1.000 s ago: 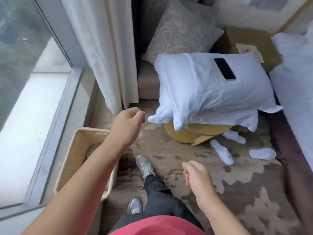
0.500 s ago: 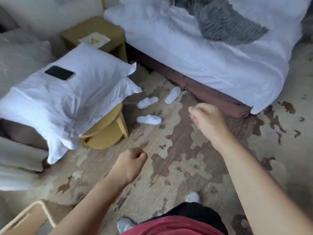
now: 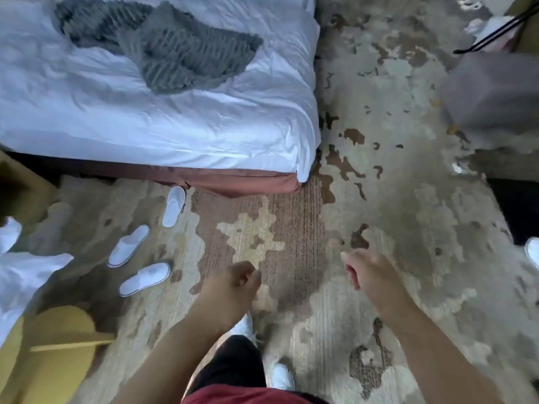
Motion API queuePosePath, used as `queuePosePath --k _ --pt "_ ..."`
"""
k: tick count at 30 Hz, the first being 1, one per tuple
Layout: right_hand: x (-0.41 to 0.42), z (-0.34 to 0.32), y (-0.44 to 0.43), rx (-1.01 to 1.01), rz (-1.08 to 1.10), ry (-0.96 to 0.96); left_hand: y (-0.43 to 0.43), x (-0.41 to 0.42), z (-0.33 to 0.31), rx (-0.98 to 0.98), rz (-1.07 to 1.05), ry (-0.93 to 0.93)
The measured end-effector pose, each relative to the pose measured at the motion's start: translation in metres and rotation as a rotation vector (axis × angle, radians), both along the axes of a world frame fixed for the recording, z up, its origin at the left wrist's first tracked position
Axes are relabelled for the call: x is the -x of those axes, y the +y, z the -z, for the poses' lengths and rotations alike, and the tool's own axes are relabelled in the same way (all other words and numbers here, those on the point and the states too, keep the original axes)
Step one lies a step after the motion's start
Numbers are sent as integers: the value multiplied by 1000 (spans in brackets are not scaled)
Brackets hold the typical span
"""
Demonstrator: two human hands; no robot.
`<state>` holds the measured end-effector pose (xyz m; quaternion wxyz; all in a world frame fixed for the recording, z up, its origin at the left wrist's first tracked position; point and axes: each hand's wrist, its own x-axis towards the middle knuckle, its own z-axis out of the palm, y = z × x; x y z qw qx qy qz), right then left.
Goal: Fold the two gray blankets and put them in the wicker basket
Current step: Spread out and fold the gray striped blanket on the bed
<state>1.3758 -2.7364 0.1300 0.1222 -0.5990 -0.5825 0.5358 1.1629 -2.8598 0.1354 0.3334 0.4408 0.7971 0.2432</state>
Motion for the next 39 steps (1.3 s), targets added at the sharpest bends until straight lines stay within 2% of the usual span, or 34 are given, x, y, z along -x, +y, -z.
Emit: queuePosePath --k 3,6,9,13,18,22,25,30,36,39 --pt "-28 34 34 112 181 -34 92 8 20 47 72 2" --pt "-35 57 62 208 265 -74 183 14 37 27 137 16" --pt "-32 68 123 253 370 -109 300 15 49 6 289 3" --pt "-20 46 216 174 472 -105 440 12 26 -65 468 -3" --pt "-3 26 336 128 504 -88 577 13 9 -47 487 -45" --pt "15 32 468 61 408 -62 653 16 28 0 497 -2" --pt "32 47 582 73 296 17 699 30 57 140 368 23" --pt "66 45 762 49 -24 20 746 42 68 389 -83 -78" --pt "108 17 920 22 -261 31 834 49 47 346 -364 -126" --pt "142 18 977 46 -325 28 898 72 43 285 -427 -172"
